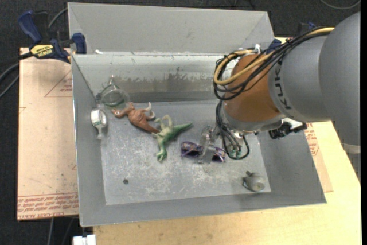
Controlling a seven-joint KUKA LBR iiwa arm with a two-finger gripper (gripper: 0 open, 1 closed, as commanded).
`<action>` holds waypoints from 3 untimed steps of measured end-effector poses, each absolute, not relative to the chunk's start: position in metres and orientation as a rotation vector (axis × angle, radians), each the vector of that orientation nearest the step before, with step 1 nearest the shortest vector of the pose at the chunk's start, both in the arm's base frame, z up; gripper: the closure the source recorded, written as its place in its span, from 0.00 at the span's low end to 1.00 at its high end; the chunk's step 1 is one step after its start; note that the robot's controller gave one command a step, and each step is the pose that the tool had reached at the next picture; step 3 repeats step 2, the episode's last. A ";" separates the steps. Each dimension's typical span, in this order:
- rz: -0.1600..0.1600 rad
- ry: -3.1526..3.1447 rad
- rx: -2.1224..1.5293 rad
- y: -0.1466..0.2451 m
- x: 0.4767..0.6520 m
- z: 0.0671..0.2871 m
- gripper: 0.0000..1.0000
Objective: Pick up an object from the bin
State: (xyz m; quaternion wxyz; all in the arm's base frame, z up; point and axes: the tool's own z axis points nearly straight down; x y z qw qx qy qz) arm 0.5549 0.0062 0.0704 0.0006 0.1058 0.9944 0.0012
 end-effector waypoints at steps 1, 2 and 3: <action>0.003 3.120 0.269 -0.024 0.545 0.166 1.00; 0.007 3.121 0.299 0.009 0.538 0.219 1.00; 0.007 3.121 0.299 0.009 0.538 0.219 1.00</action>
Offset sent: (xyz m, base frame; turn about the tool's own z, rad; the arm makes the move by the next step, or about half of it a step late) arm -0.0181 0.0007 0.1476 -0.0177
